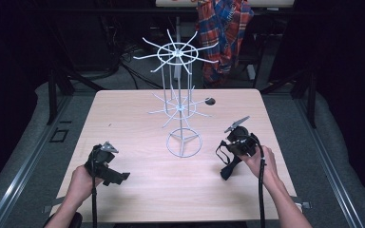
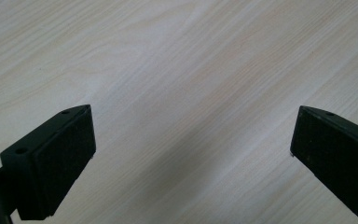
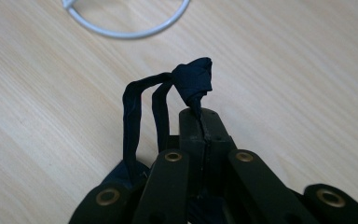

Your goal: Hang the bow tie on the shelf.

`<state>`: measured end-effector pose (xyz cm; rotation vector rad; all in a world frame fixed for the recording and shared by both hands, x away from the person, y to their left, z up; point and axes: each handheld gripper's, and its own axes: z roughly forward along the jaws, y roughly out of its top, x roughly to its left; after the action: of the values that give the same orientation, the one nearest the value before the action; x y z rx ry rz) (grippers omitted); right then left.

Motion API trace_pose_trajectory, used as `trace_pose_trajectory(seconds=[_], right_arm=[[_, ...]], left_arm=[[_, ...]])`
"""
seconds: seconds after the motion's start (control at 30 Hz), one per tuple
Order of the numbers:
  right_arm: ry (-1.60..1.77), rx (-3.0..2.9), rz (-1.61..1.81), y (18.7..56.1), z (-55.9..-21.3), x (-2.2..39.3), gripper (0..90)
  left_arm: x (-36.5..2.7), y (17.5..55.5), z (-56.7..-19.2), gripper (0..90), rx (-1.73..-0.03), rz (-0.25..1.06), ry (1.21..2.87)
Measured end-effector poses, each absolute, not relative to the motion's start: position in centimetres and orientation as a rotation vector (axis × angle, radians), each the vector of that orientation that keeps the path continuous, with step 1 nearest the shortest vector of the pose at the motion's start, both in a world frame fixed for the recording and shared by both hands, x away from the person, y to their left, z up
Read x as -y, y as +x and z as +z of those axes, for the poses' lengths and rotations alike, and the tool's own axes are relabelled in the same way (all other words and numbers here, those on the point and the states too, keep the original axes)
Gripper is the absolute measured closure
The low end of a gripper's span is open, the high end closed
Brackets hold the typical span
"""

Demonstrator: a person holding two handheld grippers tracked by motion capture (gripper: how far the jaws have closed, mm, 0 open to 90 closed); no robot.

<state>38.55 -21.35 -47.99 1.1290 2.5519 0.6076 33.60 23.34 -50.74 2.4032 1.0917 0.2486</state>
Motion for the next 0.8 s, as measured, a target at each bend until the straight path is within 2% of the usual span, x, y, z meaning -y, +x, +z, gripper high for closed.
trace_pose_trajectory(seconds=[0.8], right_arm=[[1.069,-2.404,0.767,37.5,-44.6,21.9,89.4]], left_arm=[[-23.3,33.7,-50.8,0.0,-1.092,0.25,2.41]])
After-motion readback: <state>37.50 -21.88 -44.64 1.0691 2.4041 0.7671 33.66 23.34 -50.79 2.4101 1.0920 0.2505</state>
